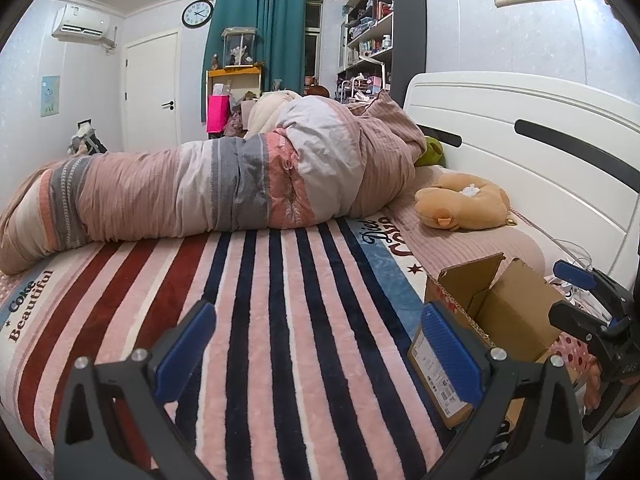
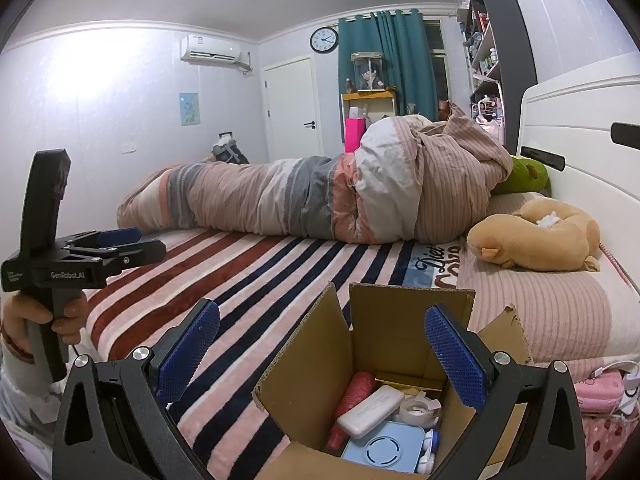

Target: Organize rigid objects

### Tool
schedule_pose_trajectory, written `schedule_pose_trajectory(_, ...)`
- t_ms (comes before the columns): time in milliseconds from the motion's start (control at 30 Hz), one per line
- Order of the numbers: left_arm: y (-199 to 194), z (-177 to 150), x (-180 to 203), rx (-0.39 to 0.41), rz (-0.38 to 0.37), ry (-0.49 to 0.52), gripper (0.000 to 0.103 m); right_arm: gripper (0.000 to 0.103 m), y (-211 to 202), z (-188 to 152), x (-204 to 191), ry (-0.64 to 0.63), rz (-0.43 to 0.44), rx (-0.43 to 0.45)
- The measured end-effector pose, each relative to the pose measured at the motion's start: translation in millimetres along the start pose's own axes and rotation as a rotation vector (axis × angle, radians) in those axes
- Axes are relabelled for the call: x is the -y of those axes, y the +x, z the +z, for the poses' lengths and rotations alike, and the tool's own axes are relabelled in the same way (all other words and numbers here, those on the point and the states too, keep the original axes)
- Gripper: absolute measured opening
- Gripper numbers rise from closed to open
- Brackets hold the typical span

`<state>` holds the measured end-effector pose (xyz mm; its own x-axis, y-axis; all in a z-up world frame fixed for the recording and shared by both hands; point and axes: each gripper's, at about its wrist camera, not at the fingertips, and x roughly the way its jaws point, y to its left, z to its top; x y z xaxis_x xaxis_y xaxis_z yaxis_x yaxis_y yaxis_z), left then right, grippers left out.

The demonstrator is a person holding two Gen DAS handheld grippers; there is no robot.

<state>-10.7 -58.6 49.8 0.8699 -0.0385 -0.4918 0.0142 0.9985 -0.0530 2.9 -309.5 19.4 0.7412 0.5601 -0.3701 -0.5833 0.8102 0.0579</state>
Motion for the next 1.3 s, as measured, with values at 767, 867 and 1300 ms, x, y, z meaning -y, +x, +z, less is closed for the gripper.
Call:
schedule_pose_trajectory(767, 1.6, -3.0, 0.3, -0.01, 0.001, -0.002, 0.102, 0.103, 6.9, -8.9, -11.9, 0.007, -0.029, -0.021)
schedule_pose_trajectory(867, 1.5, -3.8, 0.7, -0.01, 0.004, -0.004, 0.102, 0.103, 6.0, -8.8, -14.9, 0.006, -0.031, -0.02)
schedule_pose_trajectory(1300, 1.7, -5.4, -0.7, -0.011, 0.008, -0.001, 0.102, 0.103, 0.5, -3.8, -16.9, 0.039, -0.02, -0.008)
